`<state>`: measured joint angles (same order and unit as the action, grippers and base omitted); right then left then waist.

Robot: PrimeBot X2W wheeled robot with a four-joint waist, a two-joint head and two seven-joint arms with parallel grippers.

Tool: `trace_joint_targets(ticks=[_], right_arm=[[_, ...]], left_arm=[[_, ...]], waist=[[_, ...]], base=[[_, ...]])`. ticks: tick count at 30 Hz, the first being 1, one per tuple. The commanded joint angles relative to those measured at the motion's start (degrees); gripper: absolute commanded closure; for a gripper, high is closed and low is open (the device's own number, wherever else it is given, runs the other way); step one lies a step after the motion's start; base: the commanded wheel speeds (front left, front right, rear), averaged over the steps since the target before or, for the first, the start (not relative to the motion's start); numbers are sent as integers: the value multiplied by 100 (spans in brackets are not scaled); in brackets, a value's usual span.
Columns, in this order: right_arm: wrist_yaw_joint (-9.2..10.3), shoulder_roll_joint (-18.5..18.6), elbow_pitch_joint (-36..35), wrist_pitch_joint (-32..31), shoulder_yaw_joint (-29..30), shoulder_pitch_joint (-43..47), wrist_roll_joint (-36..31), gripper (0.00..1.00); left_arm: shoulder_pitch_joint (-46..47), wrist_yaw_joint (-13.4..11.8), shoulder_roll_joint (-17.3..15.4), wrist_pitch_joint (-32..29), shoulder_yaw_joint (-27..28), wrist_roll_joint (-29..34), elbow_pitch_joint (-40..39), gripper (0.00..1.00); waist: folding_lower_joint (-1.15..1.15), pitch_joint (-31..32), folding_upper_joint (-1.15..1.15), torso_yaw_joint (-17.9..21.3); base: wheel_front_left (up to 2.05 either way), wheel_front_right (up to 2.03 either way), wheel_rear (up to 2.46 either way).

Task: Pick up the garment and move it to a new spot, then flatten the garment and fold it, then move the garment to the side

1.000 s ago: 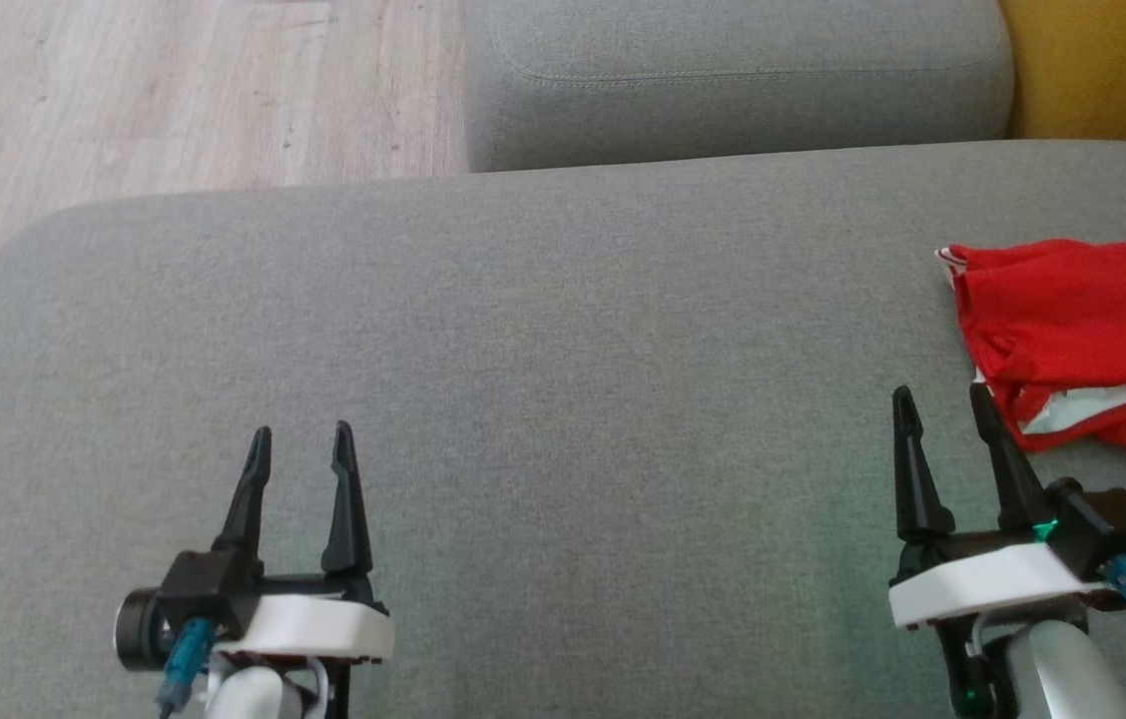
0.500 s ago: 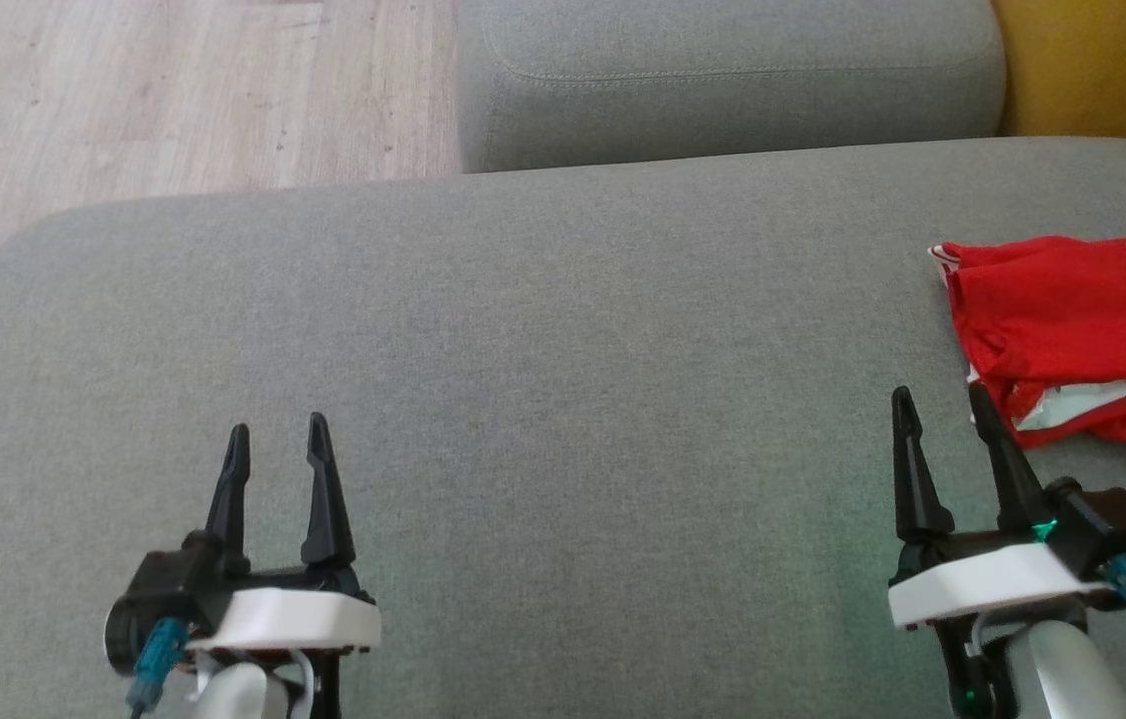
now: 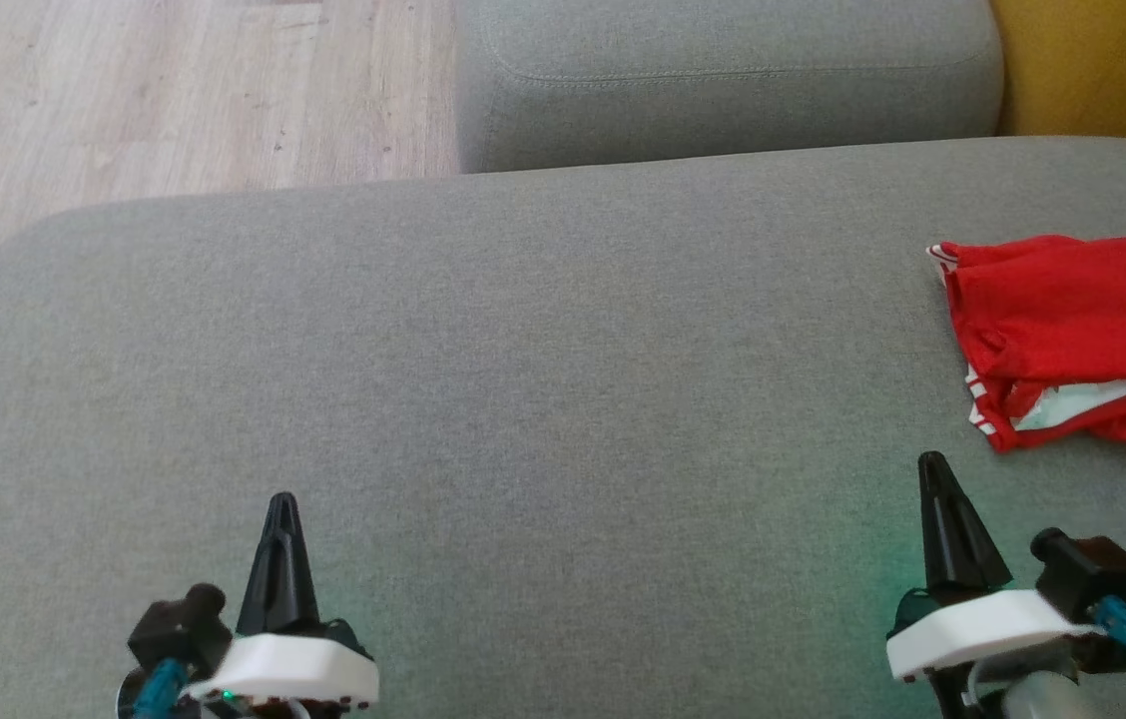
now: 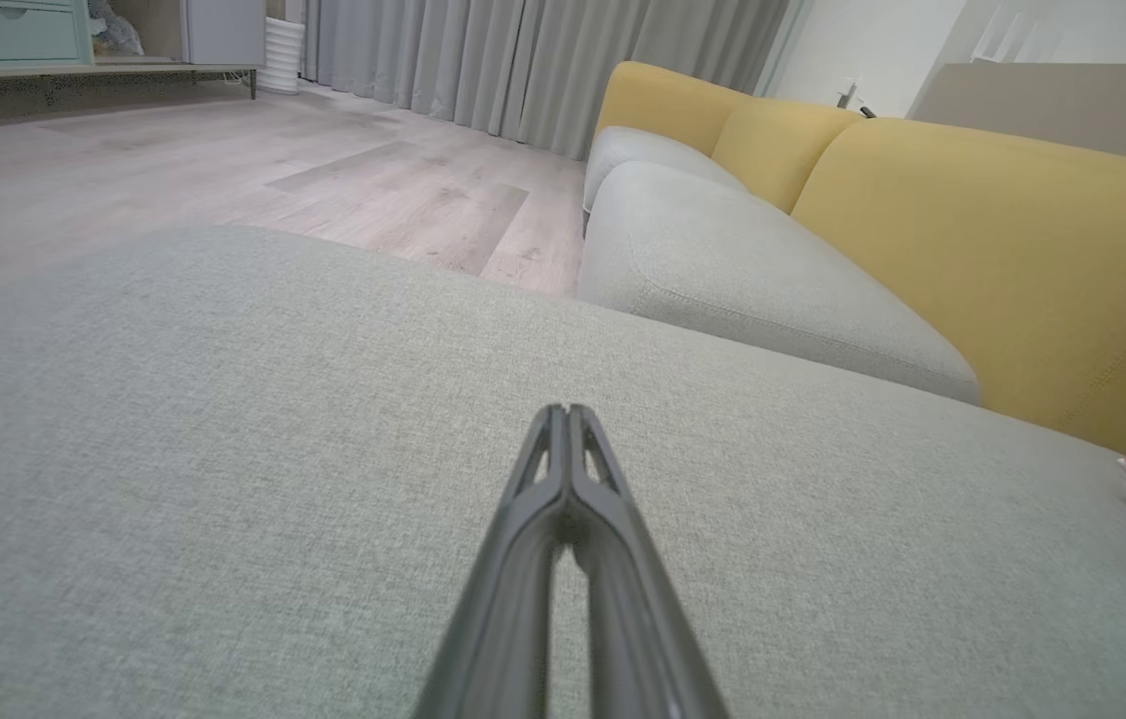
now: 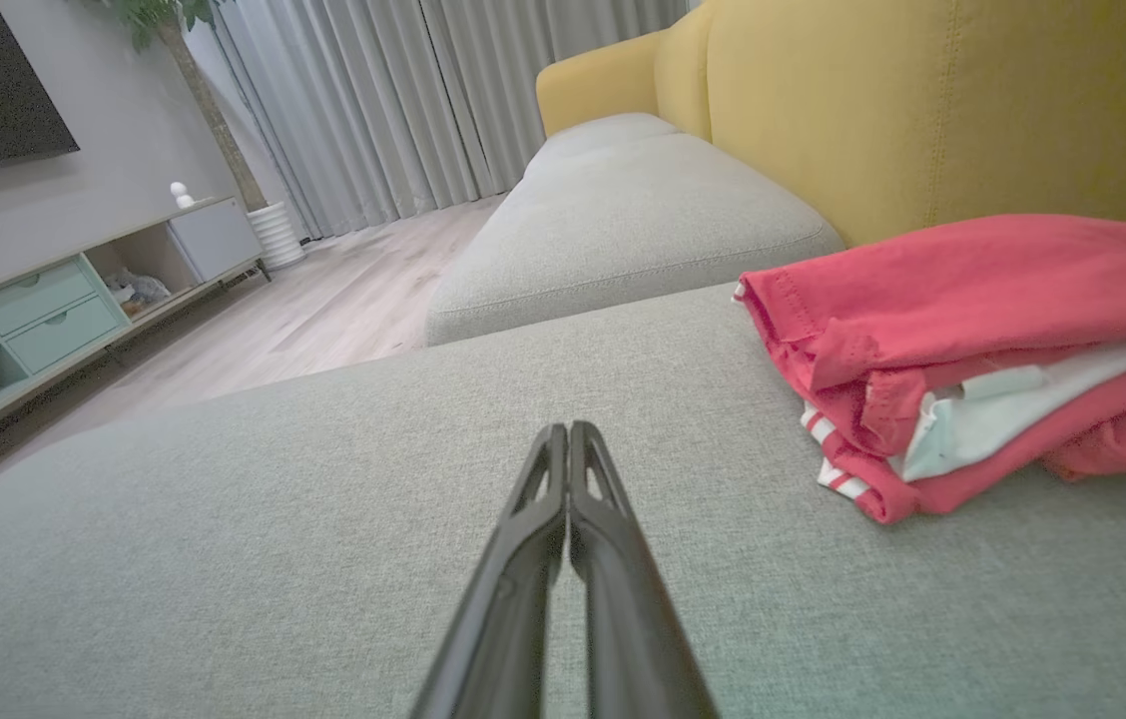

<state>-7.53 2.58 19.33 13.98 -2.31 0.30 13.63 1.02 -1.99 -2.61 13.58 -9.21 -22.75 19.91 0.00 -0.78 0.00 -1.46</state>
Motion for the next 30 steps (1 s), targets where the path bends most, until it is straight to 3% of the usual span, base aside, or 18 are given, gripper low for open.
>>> trace_joint_targets(ticks=[1,30], right_arm=[[0,18,-201,-62,22,-254,214,100],[1,67,-277,-483,165,-347,2074,100]], left_arm=[[262,26,-1,-54,81,-167,-207,100],[317,244,-7,-512,430,-1771,-303,100]], waist=[[0,1,0,2],[0,15,0,36]], base=[[0,0,0],[0,0,0]])
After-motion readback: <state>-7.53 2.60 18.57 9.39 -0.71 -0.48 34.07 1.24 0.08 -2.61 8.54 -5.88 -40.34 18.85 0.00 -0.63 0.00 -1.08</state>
